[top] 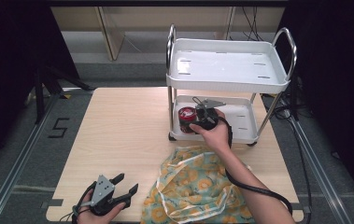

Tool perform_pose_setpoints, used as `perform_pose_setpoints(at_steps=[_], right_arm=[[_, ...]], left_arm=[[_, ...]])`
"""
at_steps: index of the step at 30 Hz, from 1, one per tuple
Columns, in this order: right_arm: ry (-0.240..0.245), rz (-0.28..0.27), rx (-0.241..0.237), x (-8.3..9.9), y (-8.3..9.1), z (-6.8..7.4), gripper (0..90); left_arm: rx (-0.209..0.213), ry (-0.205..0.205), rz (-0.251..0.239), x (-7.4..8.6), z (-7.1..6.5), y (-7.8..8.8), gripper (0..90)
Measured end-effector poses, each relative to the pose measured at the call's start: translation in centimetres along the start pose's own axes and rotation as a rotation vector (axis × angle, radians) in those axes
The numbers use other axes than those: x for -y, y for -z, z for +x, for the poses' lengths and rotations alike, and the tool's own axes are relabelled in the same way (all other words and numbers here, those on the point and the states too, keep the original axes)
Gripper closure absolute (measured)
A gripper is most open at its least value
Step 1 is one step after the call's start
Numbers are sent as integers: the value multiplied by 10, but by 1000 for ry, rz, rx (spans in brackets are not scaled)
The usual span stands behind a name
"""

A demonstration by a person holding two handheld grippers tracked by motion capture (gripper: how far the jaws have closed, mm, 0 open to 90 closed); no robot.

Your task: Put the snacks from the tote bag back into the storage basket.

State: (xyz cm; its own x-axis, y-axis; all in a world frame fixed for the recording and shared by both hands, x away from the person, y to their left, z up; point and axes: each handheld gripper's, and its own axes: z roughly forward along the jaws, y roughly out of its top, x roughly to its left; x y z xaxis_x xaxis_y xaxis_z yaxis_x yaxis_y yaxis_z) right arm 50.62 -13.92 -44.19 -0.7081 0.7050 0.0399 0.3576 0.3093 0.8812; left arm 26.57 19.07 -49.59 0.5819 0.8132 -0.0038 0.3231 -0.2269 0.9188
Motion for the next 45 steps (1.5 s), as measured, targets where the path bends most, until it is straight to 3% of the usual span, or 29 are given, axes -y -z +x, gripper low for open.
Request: perform_pose_setpoints(at_steps=[3,6,7,19,27,29,36,40,43,45], right_arm=[[-23,10,17,1,-1,2,260],[-7,14,11,1,-3,0,260],[-24,18,19,1,-3,2,260],[-27,35,26,4,-5,-1,260],[-29,43,23,6,-9,-1,259],[-17,49,29,6,-9,-1,260],[-16,51,30,7,-8,0,258],[-20,53,24,8,-6,1,257],[-11,62,35,9,-5,2,256],[-8,64,34,10,-4,3,255]], left_arm=[[0,3,1,0,0,0,352],[7,-4,-8,0,1,0,352],[7,2,-10,0,0,0,352],[7,-5,-7,0,1,0,352],[5,27,-11,0,-1,0,352],[10,3,-11,0,1,0,352],[7,21,-11,0,-1,0,352],[7,-1,-8,0,1,0,352],[-1,17,-1,0,-1,0,352],[1,2,1,0,0,0,352]])
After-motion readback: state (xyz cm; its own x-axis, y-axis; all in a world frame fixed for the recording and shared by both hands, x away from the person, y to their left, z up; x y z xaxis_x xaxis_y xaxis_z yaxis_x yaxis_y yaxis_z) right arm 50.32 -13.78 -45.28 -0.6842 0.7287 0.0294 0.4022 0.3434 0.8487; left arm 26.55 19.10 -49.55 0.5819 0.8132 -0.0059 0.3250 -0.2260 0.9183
